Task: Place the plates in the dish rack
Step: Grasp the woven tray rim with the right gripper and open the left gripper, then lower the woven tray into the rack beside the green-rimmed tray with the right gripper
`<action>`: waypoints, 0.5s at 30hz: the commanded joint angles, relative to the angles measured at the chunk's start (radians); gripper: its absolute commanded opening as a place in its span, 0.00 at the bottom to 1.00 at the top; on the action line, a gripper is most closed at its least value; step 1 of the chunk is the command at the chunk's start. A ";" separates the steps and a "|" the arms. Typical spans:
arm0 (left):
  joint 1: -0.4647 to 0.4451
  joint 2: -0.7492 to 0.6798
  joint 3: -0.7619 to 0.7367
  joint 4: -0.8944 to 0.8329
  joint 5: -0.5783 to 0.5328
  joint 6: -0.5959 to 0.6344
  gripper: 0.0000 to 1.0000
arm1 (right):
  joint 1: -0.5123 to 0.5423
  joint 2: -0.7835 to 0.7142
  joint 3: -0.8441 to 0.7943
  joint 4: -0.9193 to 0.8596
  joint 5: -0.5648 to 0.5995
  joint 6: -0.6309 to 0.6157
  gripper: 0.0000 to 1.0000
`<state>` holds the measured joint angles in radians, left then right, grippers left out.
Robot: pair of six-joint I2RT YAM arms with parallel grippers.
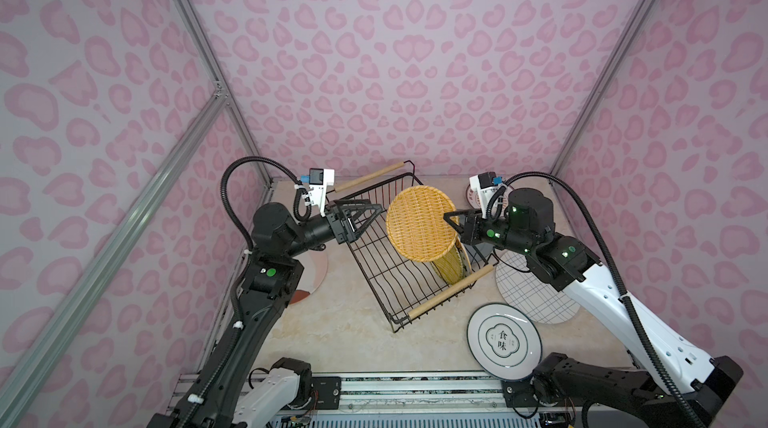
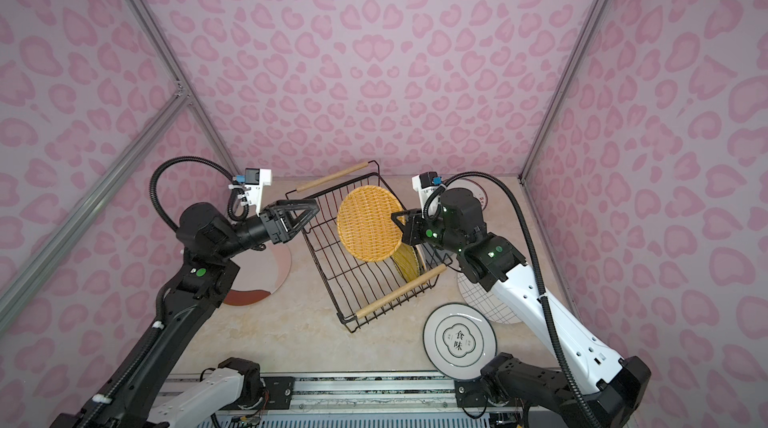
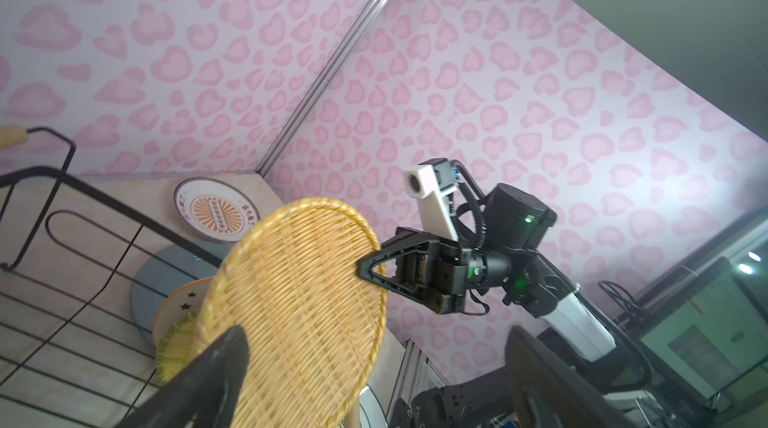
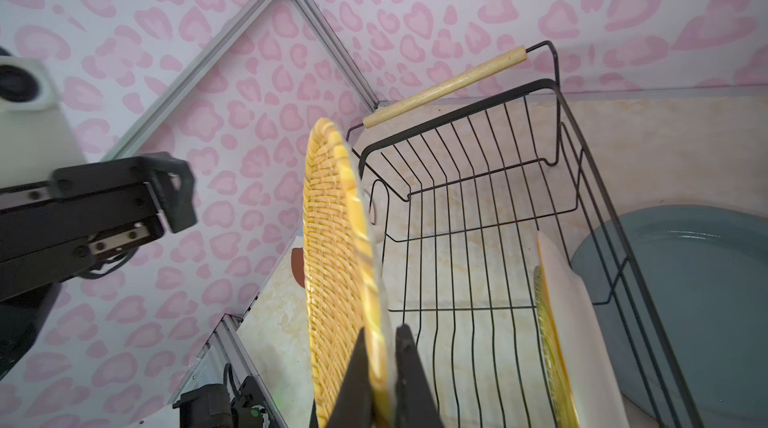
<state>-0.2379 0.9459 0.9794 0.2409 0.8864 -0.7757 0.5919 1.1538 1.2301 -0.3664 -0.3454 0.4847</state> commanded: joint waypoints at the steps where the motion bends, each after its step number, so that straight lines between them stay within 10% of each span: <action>1: -0.009 -0.073 -0.009 -0.011 -0.039 0.137 0.98 | 0.040 0.007 0.028 -0.041 0.121 -0.057 0.00; 15: -0.020 -0.381 -0.249 -0.243 -0.281 0.260 0.98 | 0.258 0.177 0.104 -0.205 0.542 -0.178 0.00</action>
<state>-0.2569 0.6064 0.7658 0.0589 0.6682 -0.5655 0.8276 1.3048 1.3365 -0.5690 0.0769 0.3355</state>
